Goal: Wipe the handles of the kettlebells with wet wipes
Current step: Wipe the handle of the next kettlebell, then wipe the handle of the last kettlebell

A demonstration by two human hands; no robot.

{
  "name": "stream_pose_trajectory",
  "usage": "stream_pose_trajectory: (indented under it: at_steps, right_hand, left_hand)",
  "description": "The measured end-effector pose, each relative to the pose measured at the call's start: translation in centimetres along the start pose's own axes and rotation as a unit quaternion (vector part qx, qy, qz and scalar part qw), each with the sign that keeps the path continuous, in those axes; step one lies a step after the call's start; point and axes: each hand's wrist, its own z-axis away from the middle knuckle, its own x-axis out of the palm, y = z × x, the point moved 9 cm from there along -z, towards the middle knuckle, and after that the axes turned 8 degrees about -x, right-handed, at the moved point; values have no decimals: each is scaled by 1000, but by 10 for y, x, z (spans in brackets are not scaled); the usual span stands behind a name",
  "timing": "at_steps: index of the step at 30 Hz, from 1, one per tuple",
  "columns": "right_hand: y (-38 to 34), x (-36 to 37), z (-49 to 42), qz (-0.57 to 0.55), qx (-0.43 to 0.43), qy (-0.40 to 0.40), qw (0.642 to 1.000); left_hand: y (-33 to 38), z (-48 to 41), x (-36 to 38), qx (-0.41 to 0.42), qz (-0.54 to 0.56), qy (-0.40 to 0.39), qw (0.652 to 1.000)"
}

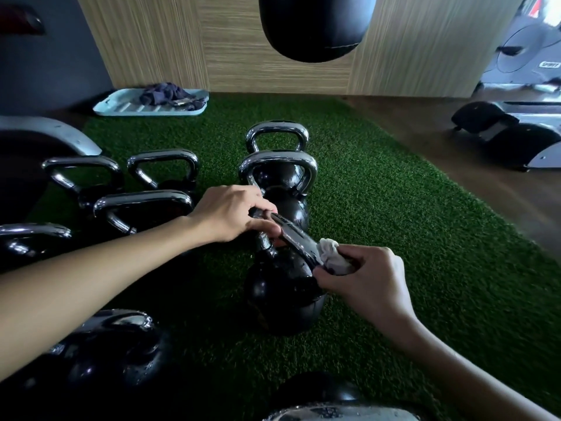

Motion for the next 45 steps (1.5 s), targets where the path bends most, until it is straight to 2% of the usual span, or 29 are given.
stream_pose_trajectory:
  at_steps: [7,11,15,19,21,24,27,31,34,36,38,41,45]
  right_hand:
    - [21,-22,-25,-13,35,-7,999]
    - [22,-22,-35,-29,26,-6,999]
    - [27,-24,-47,-30,14,3,999]
    - [31,-27,-50,16,-14,2,1000]
    - [32,-28,-49,26,-18,4,999]
    - [31,-28,-47,16,-14,3,1000]
    - [27,-32,-41,15,6,18,1000]
    - [10,-44,-14,7,44,20,999]
    - [-16,-50,13,41,56,-24,997]
    - [-35,-53,31,90,56,-72,992]
    - [-59,-54,48,162,18,-134,977]
    - [-91,-50,76,212,-67,-220,950]
    - [-99,-51,94,251,-124,-279,919]
  left_hand:
    - [5,21,-10,-88,-35,60,994]
    - [10,27,-16,-115,-84,75,987]
    - [13,35,-16,-141,-76,79,984]
    - [10,37,-14,-135,-36,5,990]
    - [13,43,-15,-121,-61,-38,990]
    - [22,59,-23,-85,-91,-59,990]
    - [42,75,-31,-15,-24,-85,996]
    - [64,105,-18,29,87,-246,965]
    - [89,128,-14,64,154,-325,931]
    - [103,135,-17,68,209,-343,913]
    - [116,143,-20,76,236,-356,901]
    - [129,156,-17,70,232,-350,905]
    - [142,165,-8,44,198,-343,917]
